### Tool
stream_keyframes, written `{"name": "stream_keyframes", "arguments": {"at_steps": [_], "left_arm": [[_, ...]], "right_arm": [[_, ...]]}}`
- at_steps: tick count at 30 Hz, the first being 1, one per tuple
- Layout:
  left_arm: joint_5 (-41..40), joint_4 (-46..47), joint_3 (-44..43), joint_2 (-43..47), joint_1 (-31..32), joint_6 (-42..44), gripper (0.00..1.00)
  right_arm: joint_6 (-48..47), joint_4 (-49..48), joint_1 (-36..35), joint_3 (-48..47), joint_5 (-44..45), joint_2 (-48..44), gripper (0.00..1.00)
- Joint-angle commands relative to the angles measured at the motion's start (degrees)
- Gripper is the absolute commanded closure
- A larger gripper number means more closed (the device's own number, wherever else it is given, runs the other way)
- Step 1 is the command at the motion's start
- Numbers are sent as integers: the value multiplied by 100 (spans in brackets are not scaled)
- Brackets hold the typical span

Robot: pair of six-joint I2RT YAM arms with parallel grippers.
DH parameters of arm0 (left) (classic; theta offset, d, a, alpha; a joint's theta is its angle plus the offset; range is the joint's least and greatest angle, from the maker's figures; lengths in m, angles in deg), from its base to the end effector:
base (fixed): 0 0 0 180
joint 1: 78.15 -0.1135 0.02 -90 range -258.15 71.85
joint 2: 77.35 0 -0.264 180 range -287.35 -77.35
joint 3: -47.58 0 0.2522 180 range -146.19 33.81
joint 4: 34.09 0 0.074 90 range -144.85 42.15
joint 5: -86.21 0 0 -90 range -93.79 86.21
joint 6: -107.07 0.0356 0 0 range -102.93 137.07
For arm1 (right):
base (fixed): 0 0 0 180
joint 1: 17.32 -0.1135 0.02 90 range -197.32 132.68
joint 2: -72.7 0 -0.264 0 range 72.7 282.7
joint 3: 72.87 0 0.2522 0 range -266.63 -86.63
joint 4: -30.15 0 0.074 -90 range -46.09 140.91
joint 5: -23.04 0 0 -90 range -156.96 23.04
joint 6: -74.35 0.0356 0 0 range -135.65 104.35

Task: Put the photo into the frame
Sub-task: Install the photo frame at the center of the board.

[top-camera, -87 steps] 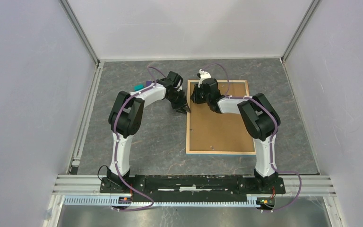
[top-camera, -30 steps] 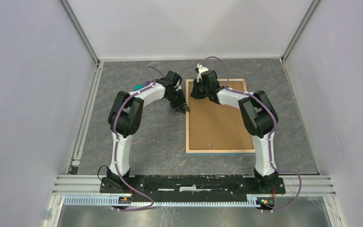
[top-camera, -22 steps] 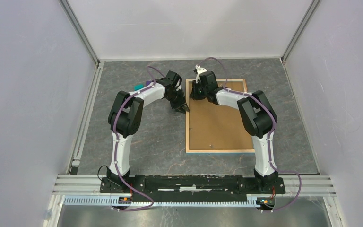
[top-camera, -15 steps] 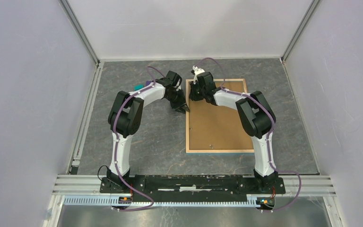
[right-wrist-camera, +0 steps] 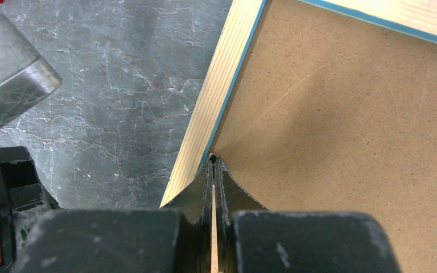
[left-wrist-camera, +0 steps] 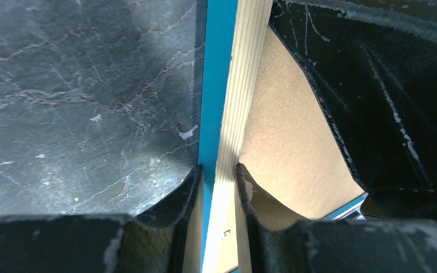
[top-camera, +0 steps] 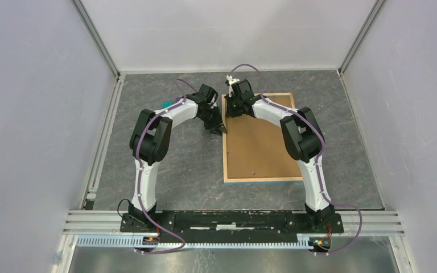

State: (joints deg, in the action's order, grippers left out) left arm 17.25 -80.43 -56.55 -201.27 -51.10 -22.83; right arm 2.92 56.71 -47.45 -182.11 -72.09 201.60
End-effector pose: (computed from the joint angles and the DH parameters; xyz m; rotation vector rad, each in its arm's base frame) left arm 0.3932 -0.2151 0.1491 -0.2109 2.8870 -0.7853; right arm 0.4300 0.2532 0.1551 -0.2887 2.4170 0.5025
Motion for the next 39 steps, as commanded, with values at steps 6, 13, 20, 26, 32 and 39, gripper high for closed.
{"name": "stream_keyframes", "arguments": {"at_steps": [6,13,20,26,32,39], "left_arm": [[110,-330,-24,-58,114,-5,95],[-46,-452,-107,-83,107,104,95],[-90,-484,-116,-117,95,132,96],[-173,-529,-154,-133,62,210,96],[-298,-502,-177,46,-5,426,91],[-130,-437,-97,15,-130,403,91]], "right_arm": [[-1342,-715,-173,674,-2296,389,100],[-2353,110,41,-335,-3667,814,98],[-2828,738,60,-900,-4161,1097,73],[-2590,420,154,-755,-4577,903,67],[-1104,-678,388,-447,-4027,612,66],[-450,-1534,665,109,-3922,541,67]]}}
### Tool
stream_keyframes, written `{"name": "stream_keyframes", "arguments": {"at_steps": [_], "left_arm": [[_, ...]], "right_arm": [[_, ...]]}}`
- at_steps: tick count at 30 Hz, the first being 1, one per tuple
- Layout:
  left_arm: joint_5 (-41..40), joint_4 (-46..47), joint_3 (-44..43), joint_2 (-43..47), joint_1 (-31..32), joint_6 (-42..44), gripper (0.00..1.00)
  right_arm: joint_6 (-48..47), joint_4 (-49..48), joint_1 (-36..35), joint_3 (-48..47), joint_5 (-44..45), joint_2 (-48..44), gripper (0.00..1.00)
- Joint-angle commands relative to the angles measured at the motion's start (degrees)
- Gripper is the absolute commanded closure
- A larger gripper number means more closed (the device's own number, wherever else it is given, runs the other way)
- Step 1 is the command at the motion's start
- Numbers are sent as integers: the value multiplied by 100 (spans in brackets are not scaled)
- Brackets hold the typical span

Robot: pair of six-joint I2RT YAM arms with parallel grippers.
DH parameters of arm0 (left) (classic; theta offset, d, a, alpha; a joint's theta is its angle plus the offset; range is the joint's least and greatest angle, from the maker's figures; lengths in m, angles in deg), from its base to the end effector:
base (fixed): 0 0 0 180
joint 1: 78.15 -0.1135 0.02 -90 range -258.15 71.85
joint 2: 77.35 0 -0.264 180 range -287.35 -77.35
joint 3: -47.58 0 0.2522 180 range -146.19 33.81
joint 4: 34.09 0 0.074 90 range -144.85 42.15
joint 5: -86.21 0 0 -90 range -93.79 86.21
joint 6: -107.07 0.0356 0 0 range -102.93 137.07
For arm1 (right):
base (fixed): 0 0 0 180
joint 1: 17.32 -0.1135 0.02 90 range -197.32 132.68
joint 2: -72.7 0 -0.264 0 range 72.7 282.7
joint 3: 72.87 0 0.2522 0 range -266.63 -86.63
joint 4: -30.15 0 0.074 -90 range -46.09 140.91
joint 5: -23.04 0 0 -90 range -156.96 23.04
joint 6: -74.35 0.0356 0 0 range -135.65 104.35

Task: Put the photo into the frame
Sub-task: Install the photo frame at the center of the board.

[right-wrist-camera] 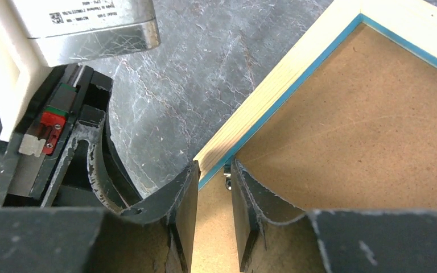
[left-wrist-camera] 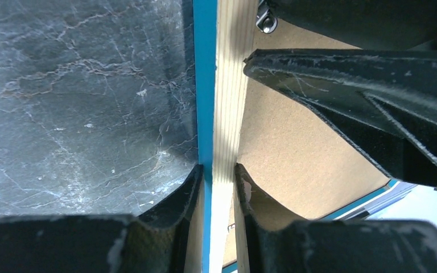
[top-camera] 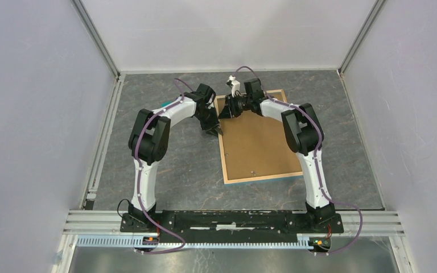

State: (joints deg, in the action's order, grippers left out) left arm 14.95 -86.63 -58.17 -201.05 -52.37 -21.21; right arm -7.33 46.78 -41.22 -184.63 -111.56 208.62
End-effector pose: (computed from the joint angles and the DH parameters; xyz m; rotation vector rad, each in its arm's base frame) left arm 0.3934 -0.2027 0.1539 -0.2379 2.9410 -0.6815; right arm 0.4607 0.2315 0.1290 -0.7275 2.1835 1.1787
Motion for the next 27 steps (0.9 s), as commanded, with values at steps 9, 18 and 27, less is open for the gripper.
{"name": "stream_keyframes", "arguments": {"at_steps": [9,18,27], "left_arm": [[150,838,508,389,-133,116,74],[214,659,379,103,-133,71,76],[59,410,170,59,-132,248,78]], "right_arm": [[1596,-1830,307,1188,363,-845,64],[1573,-1671,214,723,348,-155,71],[1066,-1296,-209,1331,-76,-177,74]]}}
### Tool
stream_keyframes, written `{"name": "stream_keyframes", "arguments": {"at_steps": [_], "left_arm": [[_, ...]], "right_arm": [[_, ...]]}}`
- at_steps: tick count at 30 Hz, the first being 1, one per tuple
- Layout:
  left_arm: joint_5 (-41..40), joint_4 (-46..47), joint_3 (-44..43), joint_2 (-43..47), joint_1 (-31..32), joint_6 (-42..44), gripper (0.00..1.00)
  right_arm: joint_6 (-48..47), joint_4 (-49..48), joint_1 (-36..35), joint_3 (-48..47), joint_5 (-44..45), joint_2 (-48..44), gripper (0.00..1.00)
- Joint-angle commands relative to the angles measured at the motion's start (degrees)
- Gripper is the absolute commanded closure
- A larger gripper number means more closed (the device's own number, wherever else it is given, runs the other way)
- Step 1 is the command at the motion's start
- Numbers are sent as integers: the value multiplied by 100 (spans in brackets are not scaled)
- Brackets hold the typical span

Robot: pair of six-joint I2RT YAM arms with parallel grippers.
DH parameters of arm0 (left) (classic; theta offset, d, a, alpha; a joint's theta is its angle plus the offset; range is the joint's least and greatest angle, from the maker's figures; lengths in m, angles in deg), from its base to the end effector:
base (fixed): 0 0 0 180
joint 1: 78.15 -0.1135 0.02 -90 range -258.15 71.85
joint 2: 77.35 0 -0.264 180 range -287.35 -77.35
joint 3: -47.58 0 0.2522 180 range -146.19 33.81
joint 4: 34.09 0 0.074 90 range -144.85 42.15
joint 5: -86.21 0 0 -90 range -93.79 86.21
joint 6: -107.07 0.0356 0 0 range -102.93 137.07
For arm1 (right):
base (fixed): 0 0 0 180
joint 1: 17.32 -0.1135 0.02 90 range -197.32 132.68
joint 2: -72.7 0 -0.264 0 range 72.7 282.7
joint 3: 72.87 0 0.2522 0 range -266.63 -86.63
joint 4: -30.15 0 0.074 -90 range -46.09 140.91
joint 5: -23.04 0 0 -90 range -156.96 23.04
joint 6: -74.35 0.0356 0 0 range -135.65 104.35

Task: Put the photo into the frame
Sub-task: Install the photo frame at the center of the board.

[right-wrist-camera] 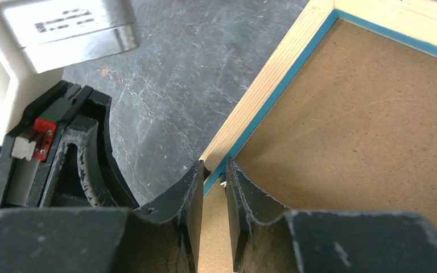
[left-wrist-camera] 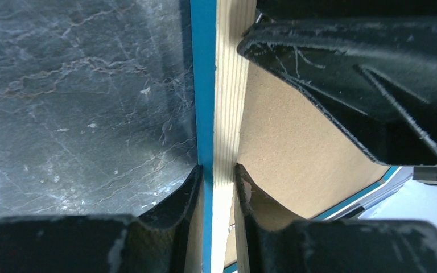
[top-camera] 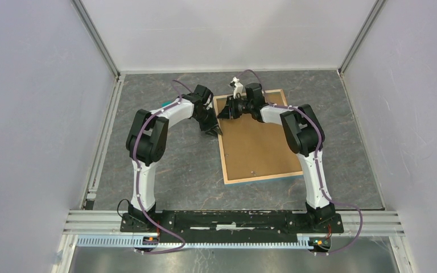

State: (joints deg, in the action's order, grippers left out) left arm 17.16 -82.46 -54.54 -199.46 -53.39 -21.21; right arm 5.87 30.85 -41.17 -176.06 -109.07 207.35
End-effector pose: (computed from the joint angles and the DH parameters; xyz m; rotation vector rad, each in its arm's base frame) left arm 0.3914 -0.1945 0.1512 -0.2410 2.9084 -0.7511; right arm 0.4528 0.2263 0.1162 -0.5064 2.1638 1.2352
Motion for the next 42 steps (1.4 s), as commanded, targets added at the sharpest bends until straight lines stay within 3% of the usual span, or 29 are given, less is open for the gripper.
{"name": "stream_keyframes", "arguments": {"at_steps": [1,8,14,17,20,27,30,32,37,42], "left_arm": [[-163,-2,-202,-103,-29,251,78],[-235,-64,-270,-165,-27,308,79],[-422,-145,-328,-174,-27,441,79],[-456,-210,-400,-148,-24,544,76],[-356,-203,-402,-34,-7,564,69],[-208,78,-196,871,184,595,35],[-207,138,-138,1385,328,646,29],[-205,157,-138,1676,451,674,28],[-86,348,-33,2279,826,625,26],[-160,345,-15,2480,1073,680,25]], "right_arm": [[-207,144,-217,634,-423,-134,74],[-96,154,39,232,-450,-345,69],[-559,1697,404,-826,447,-803,55],[-1267,2644,512,-501,1571,-1592,36],[-1909,3267,581,470,3026,-2608,19],[-2405,3859,807,2472,5862,-4316,6],[-2047,3931,1061,3059,6159,-4715,4],[-1837,3837,1304,3445,5775,-4881,5],[-1416,2920,1741,4315,4651,-5127,16],[-1103,2455,1869,4608,4518,-4993,27]]}}
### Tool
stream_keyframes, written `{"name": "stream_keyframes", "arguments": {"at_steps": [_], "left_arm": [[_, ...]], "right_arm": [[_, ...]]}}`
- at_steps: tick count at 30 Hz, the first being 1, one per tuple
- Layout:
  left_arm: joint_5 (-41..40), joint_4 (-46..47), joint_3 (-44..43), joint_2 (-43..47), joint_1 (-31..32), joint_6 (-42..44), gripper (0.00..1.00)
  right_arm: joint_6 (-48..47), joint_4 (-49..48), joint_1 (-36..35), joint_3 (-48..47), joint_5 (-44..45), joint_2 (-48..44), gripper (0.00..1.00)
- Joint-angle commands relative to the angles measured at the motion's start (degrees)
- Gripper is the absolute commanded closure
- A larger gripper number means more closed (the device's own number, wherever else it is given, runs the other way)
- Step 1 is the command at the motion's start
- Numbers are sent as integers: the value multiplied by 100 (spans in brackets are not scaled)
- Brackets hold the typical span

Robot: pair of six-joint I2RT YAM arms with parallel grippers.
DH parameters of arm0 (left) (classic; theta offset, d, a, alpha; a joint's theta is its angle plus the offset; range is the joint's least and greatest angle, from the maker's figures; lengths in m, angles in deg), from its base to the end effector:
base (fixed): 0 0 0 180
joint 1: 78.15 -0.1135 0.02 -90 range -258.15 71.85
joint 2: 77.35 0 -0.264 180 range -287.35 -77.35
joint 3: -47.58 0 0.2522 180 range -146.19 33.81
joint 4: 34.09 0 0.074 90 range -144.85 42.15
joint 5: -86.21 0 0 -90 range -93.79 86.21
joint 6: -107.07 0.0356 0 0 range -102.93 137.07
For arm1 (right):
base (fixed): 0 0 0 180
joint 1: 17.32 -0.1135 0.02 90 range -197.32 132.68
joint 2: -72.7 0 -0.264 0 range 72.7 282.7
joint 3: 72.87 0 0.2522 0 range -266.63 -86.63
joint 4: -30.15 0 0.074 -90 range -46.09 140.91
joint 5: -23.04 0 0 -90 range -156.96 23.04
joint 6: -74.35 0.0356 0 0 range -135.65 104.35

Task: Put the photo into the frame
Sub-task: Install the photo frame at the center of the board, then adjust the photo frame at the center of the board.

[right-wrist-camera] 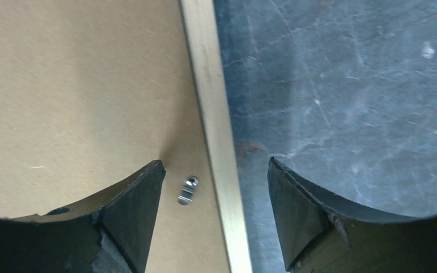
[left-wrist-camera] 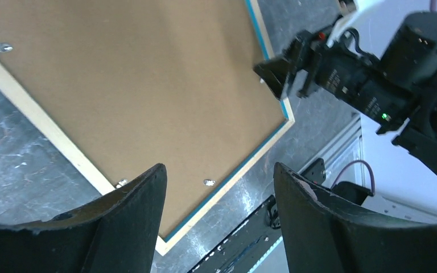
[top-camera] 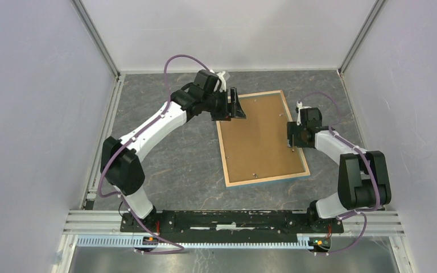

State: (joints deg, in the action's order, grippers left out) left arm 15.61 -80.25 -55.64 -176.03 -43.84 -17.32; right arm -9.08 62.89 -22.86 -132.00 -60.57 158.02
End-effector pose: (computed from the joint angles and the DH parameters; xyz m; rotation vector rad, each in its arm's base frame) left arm 0.3169 -0.2305 0.3230 0.1866 2.4524 -0.9676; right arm 0.2803 0.0232 0.1716 0.0635 2.5899 -0.0678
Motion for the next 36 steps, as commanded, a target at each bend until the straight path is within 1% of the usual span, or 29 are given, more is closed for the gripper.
{"name": "stream_keyframes", "arguments": {"at_steps": [1,4,6,7,8,9,10,13,15,17,20,22,24,26,29,30,31,32,35,36], "left_arm": [[10,123,92,150,129,281,25],[39,127,86,196,129,275,25],[54,131,85,238,130,276,25],[63,130,85,251,131,270,25],[72,127,79,265,130,269,25],[79,135,85,273,129,268,25],[105,162,109,294,129,259,25],[193,204,122,305,123,218,25],[285,258,144,313,114,170,25],[356,335,203,322,105,91,25],[389,383,245,296,94,30,25],[346,386,258,274,94,21,25],[333,395,280,249,59,-35,25],[352,528,396,221,-29,-312,25],[475,906,924,137,-312,-1257,24],[542,1241,1252,154,-415,-1668,24],[504,1483,1496,187,-485,-2024,24],[327,1515,1697,209,-532,-2221,23],[-517,937,1857,281,-539,-2628,19],[-747,800,1922,308,-539,-2803,17]], "right_arm": [[477,-837,71,272,-333,-36,31],[822,-1113,125,555,-321,28,41],[1030,-1286,159,743,-216,38,54],[1153,-1361,170,816,-83,23,62],[1323,-1390,176,885,101,13,79],[1594,-1332,183,913,370,11,92],[1781,-1286,177,938,505,11,100],[2441,-1339,181,1259,706,-171,100],[3172,-1423,177,1574,781,-441,100],[3976,-1358,181,1878,953,-749,100],[5003,-1364,162,2437,927,-1304,100],[5545,-1536,27,2860,912,-1718,100],[6044,-1494,-154,3162,1032,-2125,100],[6456,-1311,-407,3383,1342,-2551,100],[6798,-1339,-797,3660,1645,-3079,99],[6786,-1401,-860,3744,1620,-3204,88],[6688,-1443,-922,3779,1591,-3321,79],[6482,-1468,-960,3789,1581,-3411,72],[5593,-1449,-1000,3732,1569,-3734,48],[5031,-1646,-1001,3737,1505,-3840,39]]}}
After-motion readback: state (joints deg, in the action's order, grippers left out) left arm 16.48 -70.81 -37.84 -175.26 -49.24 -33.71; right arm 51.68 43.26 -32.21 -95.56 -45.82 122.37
